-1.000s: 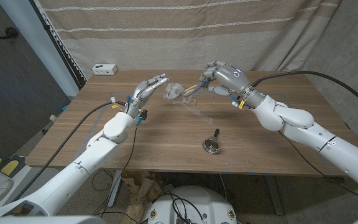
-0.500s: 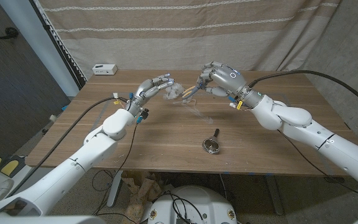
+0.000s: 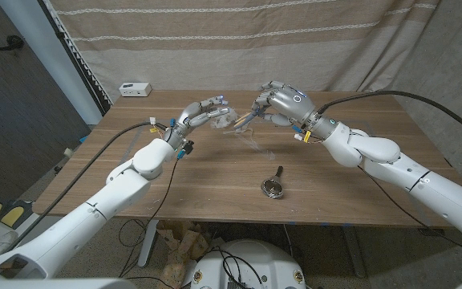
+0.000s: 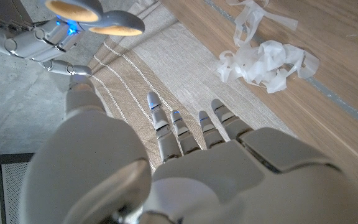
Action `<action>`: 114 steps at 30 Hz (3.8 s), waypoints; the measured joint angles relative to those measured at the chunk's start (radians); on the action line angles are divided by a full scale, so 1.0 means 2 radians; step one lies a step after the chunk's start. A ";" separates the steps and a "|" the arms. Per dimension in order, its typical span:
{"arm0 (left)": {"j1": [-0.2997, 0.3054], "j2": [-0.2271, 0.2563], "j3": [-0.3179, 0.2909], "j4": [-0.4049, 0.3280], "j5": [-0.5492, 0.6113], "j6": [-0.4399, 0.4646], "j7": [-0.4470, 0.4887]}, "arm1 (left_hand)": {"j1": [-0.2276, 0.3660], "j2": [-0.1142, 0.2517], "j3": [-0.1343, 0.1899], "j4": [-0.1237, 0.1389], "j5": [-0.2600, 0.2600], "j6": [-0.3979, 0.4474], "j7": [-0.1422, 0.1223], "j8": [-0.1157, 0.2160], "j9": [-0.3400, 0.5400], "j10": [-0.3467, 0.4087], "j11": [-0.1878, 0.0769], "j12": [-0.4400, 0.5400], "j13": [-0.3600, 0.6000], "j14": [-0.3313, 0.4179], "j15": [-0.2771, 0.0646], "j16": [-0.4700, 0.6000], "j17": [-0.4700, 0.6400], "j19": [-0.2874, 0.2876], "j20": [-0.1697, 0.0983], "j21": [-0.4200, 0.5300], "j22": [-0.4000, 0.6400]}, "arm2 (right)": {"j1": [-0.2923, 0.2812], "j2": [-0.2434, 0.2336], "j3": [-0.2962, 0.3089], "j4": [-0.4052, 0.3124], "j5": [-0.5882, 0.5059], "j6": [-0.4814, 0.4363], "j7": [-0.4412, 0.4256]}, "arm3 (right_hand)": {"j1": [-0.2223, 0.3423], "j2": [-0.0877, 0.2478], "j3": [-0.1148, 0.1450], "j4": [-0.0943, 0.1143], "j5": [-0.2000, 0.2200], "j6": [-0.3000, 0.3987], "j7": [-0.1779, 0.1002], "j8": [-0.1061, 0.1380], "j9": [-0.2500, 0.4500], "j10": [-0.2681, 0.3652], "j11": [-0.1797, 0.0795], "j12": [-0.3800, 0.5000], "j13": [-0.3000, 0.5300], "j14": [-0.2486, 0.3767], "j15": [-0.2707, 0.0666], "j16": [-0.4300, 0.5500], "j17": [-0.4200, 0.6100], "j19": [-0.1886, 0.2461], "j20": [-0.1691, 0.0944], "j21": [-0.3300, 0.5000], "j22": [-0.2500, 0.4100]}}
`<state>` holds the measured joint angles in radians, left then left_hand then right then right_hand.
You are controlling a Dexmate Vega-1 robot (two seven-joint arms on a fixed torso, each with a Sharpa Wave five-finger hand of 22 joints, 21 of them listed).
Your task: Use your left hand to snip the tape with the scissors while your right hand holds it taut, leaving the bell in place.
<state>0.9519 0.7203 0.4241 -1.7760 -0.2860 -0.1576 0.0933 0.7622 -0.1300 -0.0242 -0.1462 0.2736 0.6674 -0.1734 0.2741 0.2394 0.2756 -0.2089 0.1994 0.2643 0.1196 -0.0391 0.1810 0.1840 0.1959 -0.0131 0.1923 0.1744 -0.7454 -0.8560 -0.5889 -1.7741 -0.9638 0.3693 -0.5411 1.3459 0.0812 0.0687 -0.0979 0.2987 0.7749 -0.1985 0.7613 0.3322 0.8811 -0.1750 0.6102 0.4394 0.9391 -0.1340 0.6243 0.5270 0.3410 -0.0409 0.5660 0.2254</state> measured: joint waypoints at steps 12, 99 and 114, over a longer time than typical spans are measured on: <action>-0.005 0.009 0.006 -0.015 0.011 0.020 -0.005 | 0.049 0.031 0.016 -0.002 -0.004 -0.005 0.006 0.000 0.009 -0.003 -0.003 0.004 -0.002 -0.002 0.002 0.002 -0.001 -0.001 -0.004 0.000 0.000 | 0.005 -0.006 -0.009 0.000 -0.015 -0.007 -0.004 | -0.003 0.003 -0.002 0.002 -0.005 0.000 0.000 -0.004 -0.008 0.000 0.000 0.002 0.004 0.000 0.000 -0.006 0.004 0.000 0.000 0.003 -0.013; -0.052 0.048 0.032 -0.030 -0.003 0.052 -0.107 | 0.085 0.057 0.046 0.000 -0.033 0.021 0.036 0.022 0.048 -0.026 0.005 0.006 -0.009 -0.029 0.002 0.002 -0.001 -0.011 0.000 0.000 0.000 | 0.052 -0.017 -0.042 -0.004 -0.088 -0.004 -0.019 | 0.007 0.014 -0.012 0.000 -0.012 -0.004 -0.004 -0.015 -0.035 -0.014 0.001 0.015 0.020 0.000 0.000 -0.035 0.028 -0.018 0.000 0.027 -0.017; -0.056 0.048 0.035 -0.030 0.001 0.063 -0.107 | 0.090 0.057 0.048 -0.002 -0.035 0.022 0.037 0.022 0.051 -0.026 0.005 0.006 -0.009 -0.029 0.001 0.002 -0.001 -0.011 0.000 0.000 0.000 | 0.056 -0.016 -0.043 -0.001 -0.084 -0.004 -0.019 | 0.006 0.015 -0.012 0.000 -0.010 -0.004 -0.004 -0.015 -0.035 -0.015 0.000 0.017 0.023 0.000 0.000 -0.035 0.028 -0.018 0.000 0.030 -0.020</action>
<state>0.8403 0.8161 0.4947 -1.8362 -0.2840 -0.0324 -0.1202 0.9413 -0.0164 0.0714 -0.1504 0.2030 0.7112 -0.1001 0.3186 0.3415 0.2241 -0.1999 0.2113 0.2455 0.0608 -0.0374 0.1858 0.1817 0.1746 -0.0126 0.1924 0.1744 -0.6327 -0.8871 -0.6755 -1.7757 -1.1324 0.3611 -0.5795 1.3581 0.1111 0.0442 -0.0973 0.2787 0.7678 -0.2055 0.7312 0.2627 0.8517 -0.1760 0.6448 0.4860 0.9392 -0.1339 0.5535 0.5823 0.3053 -0.0408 0.6262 0.1859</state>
